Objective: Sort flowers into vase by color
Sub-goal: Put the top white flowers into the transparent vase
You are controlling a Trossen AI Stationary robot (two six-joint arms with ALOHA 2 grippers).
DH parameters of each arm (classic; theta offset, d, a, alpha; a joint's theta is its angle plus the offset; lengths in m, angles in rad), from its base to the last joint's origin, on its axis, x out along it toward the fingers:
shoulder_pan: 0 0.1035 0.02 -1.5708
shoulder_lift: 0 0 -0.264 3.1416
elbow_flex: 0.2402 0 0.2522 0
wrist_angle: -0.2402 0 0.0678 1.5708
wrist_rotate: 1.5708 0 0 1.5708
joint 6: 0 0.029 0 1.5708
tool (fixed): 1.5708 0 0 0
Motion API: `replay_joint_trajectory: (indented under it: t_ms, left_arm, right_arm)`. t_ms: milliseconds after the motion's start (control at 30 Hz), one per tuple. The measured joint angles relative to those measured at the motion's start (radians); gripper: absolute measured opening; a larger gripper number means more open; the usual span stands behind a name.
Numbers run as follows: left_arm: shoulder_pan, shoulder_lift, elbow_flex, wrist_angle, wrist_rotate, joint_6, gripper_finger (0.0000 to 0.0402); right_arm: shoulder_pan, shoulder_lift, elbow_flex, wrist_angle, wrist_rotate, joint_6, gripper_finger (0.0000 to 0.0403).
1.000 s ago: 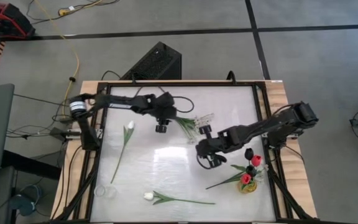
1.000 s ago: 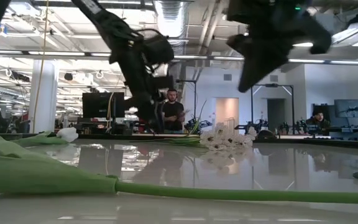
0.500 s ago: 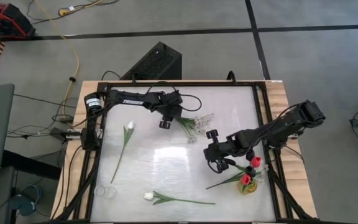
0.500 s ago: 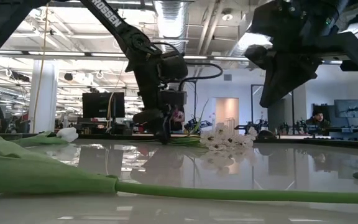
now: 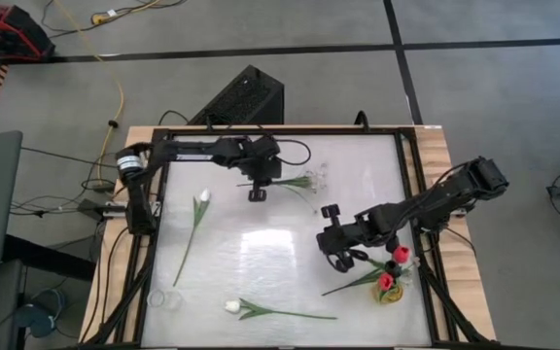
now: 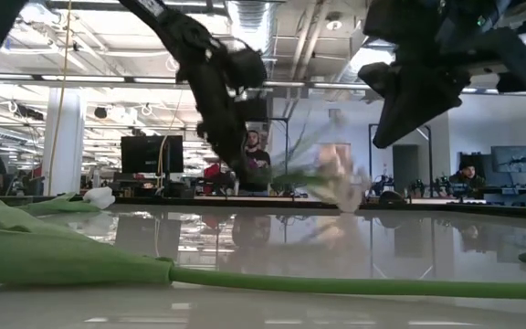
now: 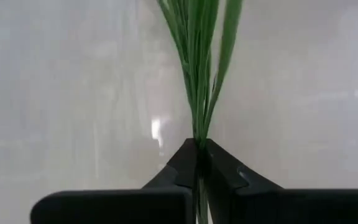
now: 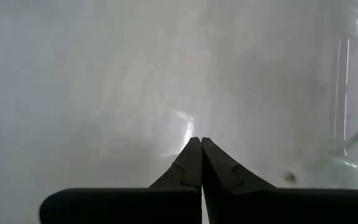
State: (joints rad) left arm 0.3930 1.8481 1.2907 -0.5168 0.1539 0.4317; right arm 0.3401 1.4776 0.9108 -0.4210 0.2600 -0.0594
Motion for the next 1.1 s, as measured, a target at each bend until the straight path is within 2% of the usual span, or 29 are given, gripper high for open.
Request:
replay_joint_trajectory:
  t_ms: [167, 367, 600, 767, 867, 967, 1100]
  left_arm:
    - [-0.017, -0.187, -0.089, 0.076, 0.010, -0.075, 0.0000]
    - [-0.060, -0.532, -0.355, 0.289, 0.000, -0.250, 0.0000]
    - [-0.202, -0.995, -0.671, 0.562, -0.032, -0.476, 0.0000]
    - [-0.317, -1.292, -0.832, 0.651, -0.091, -0.562, 0.0000]
    - [-0.370, -1.427, -0.897, 0.680, -0.097, -0.607, 0.0000]
    - [-0.420, -1.534, -0.954, 0.742, -0.022, -0.644, 0.0000]
    - [-0.484, -1.626, -1.026, 0.869, 0.145, -0.665, 0.0000]
  right_arm:
    - [0.030, 0.000, 0.000, 0.057, 0.000, 0.007, 0.0025]
    - [0.061, 0.000, 0.000, 0.102, 0.000, 0.008, 0.0026]
    - [0.060, 0.000, 0.000, 0.174, 0.000, -0.017, 0.0025]
    - [0.049, 0.000, 0.000, 0.238, 0.000, -0.021, 0.0026]
    - [0.043, 0.000, 0.000, 0.268, 0.000, -0.021, 0.0026]
    - [0.035, 0.000, 0.000, 0.300, 0.000, -0.019, 0.0026]
    - [0.029, 0.000, 0.000, 0.329, 0.000, -0.020, 0.0026]
